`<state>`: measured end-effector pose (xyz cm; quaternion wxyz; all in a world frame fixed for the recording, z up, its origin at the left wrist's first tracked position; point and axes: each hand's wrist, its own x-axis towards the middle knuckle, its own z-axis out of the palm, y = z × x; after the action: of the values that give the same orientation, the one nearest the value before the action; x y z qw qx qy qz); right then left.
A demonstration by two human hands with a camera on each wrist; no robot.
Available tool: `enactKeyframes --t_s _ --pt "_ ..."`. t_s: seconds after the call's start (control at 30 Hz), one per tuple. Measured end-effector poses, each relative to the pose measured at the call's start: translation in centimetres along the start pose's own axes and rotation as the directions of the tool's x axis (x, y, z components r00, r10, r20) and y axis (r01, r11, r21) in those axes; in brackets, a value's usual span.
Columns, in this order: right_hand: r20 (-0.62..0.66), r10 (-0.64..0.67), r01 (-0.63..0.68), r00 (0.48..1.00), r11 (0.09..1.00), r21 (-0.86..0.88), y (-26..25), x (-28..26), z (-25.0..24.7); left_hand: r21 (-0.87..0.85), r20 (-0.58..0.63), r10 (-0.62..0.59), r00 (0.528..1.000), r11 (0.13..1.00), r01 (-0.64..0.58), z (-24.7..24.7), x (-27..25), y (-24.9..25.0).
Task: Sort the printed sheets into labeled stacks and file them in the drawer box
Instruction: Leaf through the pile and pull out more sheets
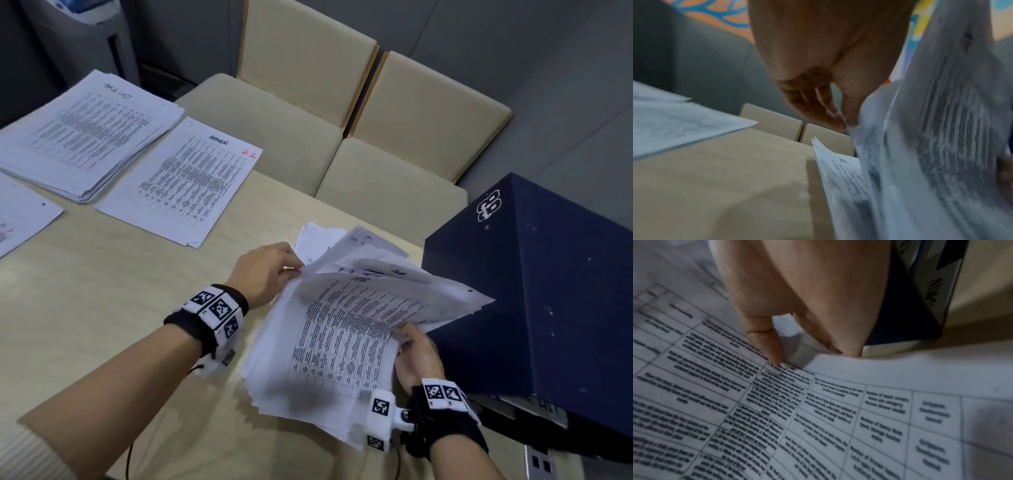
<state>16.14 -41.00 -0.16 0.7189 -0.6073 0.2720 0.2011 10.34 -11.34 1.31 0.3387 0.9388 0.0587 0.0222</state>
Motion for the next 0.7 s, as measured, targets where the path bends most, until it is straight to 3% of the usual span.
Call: enactKeyframes --t_s 0.03,0.1,0.17,0.23,0.33,0.4,0.5,0.6,0.7 --pt "-0.005 0.001 -0.001 1.000 1.000 -0.016 0.0 0.1 0.1 -0.201 0.034 -0.009 0.999 0.980 0.015 0.2 -0.2 -0.3" --pt "-0.002 -0.004 0.004 1.000 0.998 -0.060 0.1 0.1 0.2 -0.556 0.141 -0.055 0.988 0.822 0.125 0.5 -0.7 -0.7" --pt "0.011 -0.033 0.034 0.999 0.998 -0.058 0.4 -0.1 0.3 -0.699 0.223 -0.098 0.970 0.677 0.229 0.6 -1.0 -0.7" --pt "0.009 -0.059 0.059 0.998 0.998 -0.030 0.5 -0.4 0.5 -0.716 0.214 -0.224 0.951 0.627 0.308 1.1 -1.1 -0.4" --pt "-0.053 -0.079 0.078 0.995 0.997 -0.029 0.6 -0.3 0.7 -0.452 0.031 -0.470 0.882 0.780 0.432 2.2 -0.7 -0.7" --pt "-0.083 -0.071 0.071 0.994 0.997 -0.011 0.6 -0.1 0.8 -0.244 0.029 -0.528 0.848 0.819 0.519 2.8 -0.7 -0.9" --pt "-0.111 -0.098 0.101 0.989 0.995 0.020 0.8 0.0 0.9 -0.067 0.104 -0.494 0.863 0.862 0.502 3.7 -0.9 -0.4" --pt "-0.095 -0.137 0.140 0.986 0.990 0.032 0.7 -0.1 0.8 0.079 0.054 -0.411 0.910 0.910 0.407 4.4 -1.1 -0.2" --pt "-0.059 -0.095 0.097 0.994 0.995 0.029 0.6 -0.3 0.2 0.230 0.038 -0.381 0.924 0.903 0.363 3.4 -0.8 -0.1"
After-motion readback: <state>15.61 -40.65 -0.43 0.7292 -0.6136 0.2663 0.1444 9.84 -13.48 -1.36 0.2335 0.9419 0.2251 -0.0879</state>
